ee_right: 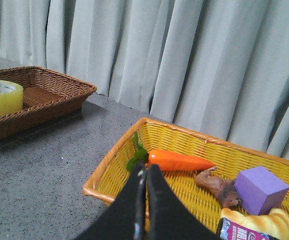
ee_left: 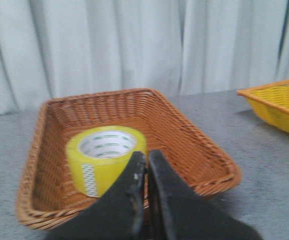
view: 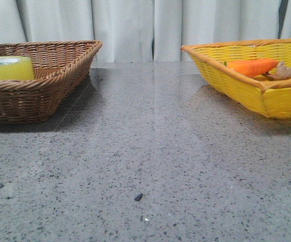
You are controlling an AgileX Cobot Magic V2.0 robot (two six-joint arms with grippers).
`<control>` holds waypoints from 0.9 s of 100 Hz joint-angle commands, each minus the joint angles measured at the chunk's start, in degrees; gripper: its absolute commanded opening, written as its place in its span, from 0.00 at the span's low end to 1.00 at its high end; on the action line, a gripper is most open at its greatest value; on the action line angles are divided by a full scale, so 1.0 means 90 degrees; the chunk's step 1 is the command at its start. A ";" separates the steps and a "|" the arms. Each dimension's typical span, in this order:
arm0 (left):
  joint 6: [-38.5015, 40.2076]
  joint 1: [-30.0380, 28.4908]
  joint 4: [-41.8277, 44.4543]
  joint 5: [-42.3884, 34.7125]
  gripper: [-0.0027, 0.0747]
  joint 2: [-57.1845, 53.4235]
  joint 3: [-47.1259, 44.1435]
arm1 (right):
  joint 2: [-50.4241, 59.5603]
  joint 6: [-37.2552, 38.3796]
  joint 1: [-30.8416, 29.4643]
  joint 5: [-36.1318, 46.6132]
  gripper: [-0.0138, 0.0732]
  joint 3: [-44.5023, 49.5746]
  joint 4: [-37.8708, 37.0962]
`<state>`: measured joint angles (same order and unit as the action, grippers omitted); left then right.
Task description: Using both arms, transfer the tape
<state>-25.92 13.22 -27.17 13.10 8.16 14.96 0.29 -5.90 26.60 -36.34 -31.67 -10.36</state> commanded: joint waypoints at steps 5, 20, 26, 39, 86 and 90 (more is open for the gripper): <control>0.0717 0.0058 0.0588 -0.0802 0.01 -0.0542 -0.0621 | -0.0102 -0.0067 -0.0025 0.0536 0.09 -0.0119 -0.0093; 0.2697 0.0058 0.1890 -0.0760 0.01 -0.0964 -0.1417 | -0.0102 -0.0067 -0.0025 0.0536 0.09 -0.0119 -0.0093; 0.2771 0.0058 0.1916 -0.0636 0.01 -0.1078 -0.1608 | -0.0102 -0.0067 -0.0025 0.0536 0.09 -0.0119 -0.0093; 0.2771 0.0058 0.2050 -0.0051 0.01 -0.1133 -0.1736 | -0.0102 -0.0067 -0.0025 0.0536 0.09 -0.0119 -0.0093; 0.2771 0.0058 0.2028 0.0459 0.01 -0.1133 -0.1736 | -0.0102 -0.0067 -0.0025 0.0536 0.09 -0.0119 -0.0093; 0.2771 0.0058 0.2028 0.0459 0.01 -0.1133 -0.1736 | -0.0102 -0.0067 -0.0025 0.0536 0.09 -0.0119 -0.0093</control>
<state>-1.55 13.22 -8.78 19.29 -0.34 -0.21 0.29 -5.99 26.60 -36.34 -31.58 -10.36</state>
